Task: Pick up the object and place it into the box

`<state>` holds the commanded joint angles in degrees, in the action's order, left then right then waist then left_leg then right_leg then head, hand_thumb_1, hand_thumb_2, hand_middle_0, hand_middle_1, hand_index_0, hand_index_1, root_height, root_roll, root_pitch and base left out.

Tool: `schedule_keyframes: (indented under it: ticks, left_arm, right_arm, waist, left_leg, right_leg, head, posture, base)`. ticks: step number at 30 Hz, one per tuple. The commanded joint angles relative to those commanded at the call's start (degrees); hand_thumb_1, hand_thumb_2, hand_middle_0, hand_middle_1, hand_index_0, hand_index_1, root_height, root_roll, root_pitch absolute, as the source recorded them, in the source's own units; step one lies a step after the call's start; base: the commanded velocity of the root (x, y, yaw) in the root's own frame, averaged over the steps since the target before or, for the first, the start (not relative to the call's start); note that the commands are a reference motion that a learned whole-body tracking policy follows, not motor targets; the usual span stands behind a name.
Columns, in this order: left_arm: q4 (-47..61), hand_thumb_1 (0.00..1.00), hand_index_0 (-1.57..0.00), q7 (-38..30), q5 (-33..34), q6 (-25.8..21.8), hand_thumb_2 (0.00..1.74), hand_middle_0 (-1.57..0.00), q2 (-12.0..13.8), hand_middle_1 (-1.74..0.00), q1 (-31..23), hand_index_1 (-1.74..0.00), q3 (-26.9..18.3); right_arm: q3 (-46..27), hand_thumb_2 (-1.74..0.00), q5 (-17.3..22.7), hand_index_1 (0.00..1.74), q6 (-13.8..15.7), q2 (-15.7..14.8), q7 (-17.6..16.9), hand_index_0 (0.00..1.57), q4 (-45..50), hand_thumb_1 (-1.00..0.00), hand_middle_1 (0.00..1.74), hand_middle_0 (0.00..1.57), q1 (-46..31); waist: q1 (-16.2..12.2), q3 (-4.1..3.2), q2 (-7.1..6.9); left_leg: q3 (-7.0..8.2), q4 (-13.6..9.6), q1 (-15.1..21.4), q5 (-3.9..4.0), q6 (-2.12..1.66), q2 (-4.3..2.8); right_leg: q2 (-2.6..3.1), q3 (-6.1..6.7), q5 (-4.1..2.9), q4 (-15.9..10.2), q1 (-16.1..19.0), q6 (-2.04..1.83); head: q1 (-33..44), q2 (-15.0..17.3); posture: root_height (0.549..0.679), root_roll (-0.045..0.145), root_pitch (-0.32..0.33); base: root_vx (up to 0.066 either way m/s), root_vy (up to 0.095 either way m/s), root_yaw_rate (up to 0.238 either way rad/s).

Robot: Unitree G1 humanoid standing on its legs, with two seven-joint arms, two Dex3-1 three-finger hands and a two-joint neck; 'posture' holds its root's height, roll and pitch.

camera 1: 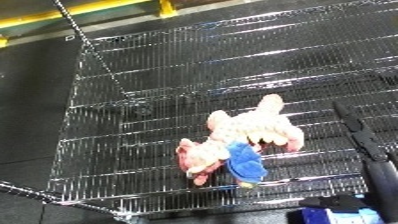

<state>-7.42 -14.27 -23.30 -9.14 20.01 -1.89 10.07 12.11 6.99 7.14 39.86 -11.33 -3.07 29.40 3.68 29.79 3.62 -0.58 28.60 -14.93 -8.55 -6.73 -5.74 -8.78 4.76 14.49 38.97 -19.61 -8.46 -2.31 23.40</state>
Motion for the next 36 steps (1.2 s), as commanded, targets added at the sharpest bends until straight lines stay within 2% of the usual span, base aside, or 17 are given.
schedule_keyframes:
  ticks: [3,7,14,19,27,29,33,36]
  left_arm:
    - [-0.24,1.0,-1.57,0.15,-0.44,-0.24,1.74,-1.57,0.63,-1.74,-0.21,-1.74,0.78]
    - [-0.01,1.0,-1.57,0.27,-0.66,-0.74,1.74,-1.57,1.69,-1.74,0.04,-1.74,2.5]
    - [0.3,1.0,-1.57,-0.12,-1.55,-2.3,1.74,-1.57,2.39,-1.74,1.26,-1.74,4.0]
    - [-0.3,1.0,-1.57,-0.14,-1.84,-3.13,1.74,-1.57,2.57,-1.74,1.18,-1.74,4.85]
    - [-0.52,1.0,-1.57,-0.09,-2.38,-4.24,1.74,-1.57,3.26,-1.74,0.24,-1.74,6.53]
    - [-0.58,1.0,-1.57,-0.12,-2.4,-4.56,1.74,-1.57,3.54,-1.74,-0.12,-1.74,6.9]
    - [0.35,1.0,-1.57,-0.36,-1.15,-5.41,1.74,-1.57,4.54,-1.74,-0.85,-1.74,7.01]
    - [1.02,1.0,-1.57,-1.07,-0.13,-5.63,1.74,-1.57,4.7,-1.74,-1.2,-1.74,6.76]
  right_arm:
    - [4.77,0.0,1.55,0.0,-0.46,2.65,1.73,0.0,-3.06,0.0,0.0,0.0,5.22]
    - [11.64,0.0,1.08,0.0,-1.64,5.03,3.16,0.0,-8.64,0.0,0.0,0.0,12.89]
    - [23.29,0.0,0.61,0.0,-2.17,3.22,5.23,0.0,-21.33,0.0,0.0,0.0,26.25]
    - [28.83,0.0,-3.29,0.0,-2.43,1.46,5.94,0.0,-27.72,0.0,0.0,0.0,32.02]
    - [35.03,0.0,-9.71,0.0,-3.1,-0.12,6.72,0.0,-35.31,0.0,0.0,0.0,37.95]
    - [37.22,0.0,-12.75,0.0,-3.25,-0.44,6.75,0.0,-37.73,0.0,0.0,0.0,39.56]
    - [41.97,0.0,-21.49,0.0,-4.63,-1.03,6.94,0.0,-44.14,0.0,0.0,0.0,42.66]
    - [40.53,0.0,-23.28,0.0,-5.88,-2.82,6.23,0.0,-49.37,0.0,0.0,0.0,41.46]
  waist:
    - [0.64,0.0,-0.15]
    - [1.87,0.0,0.14]
    - [3.17,0.0,1.08]
    - [4.06,0.0,1.51]
    - [5.52,0.0,2.0]
    - [5.91,0.0,2.02]
    - [6.85,0.0,2.36]
    - [7.23,0.0,2.92]
  left_leg:
    - [-0.06,0.75,-0.76,-0.28,-0.1,0.07]
    - [-0.16,1.51,-1.59,-0.49,-0.25,0.15]
    - [-0.7,2.31,-3.47,-0.57,-0.41,0.43]
    - [-1.07,2.83,-4.29,-0.81,-0.5,0.51]
    - [-2.0,3.33,-6.16,-0.58,-0.79,0.69]
    - [-2.23,3.44,-6.77,-0.47,-0.88,0.68]
    - [-2.74,3.36,-7.86,-0.18,-1.04,0.8]
    - [-2.94,3.39,-8.58,-0.04,-0.98,0.98]
  right_leg:
    - [-0.08,-0.05,0.11,0.7,-0.87,0.1]
    - [-0.12,0.02,0.01,1.02,-1.71,0.29]
    - [-0.02,0.16,-0.17,1.22,-3.26,0.69]
    - [0.14,0.06,-0.38,0.86,-3.52,0.76]
    - [0.27,-0.38,-0.64,0.86,-4.69,0.76]
    - [0.3,-0.53,-0.79,0.83,-5.09,0.76]
    - [0.2,-0.86,-1.03,0.66,-5.73,0.81]
    - [0.04,-0.97,-1.18,0.68,-6.17,0.86]
  head:
    - [-0.28,0.71]
    - [-1.75,1.44]
    - [-5.39,2.15]
    - [-6.87,2.12]
    - [-10.07,2.2]
    - [-10.79,2.0]
    - [-12.26,1.72]
    - [-12.61,0.57]
  posture:
    - [0.643,0.066,-0.061]
    - [0.642,0.065,-0.052]
    - [0.642,0.062,-0.025]
    - [0.643,0.058,-0.016]
    - [0.642,0.051,0.002]
    - [0.642,0.049,0.007]
    - [0.642,0.047,0.018]
    - [0.642,0.046,0.024]
  base:
    - [-0.002,-0.017,0.006]
    - [-0.007,-0.006,-0.027]
    - [-0.007,-0.005,0.007]
    - [0.003,-0.003,-0.016]
    - [-0.001,-0.002,0.043]
    - [-0.005,-0.004,0.041]
    - [-0.005,-0.014,0.081]
    - [-0.009,-0.002,0.072]
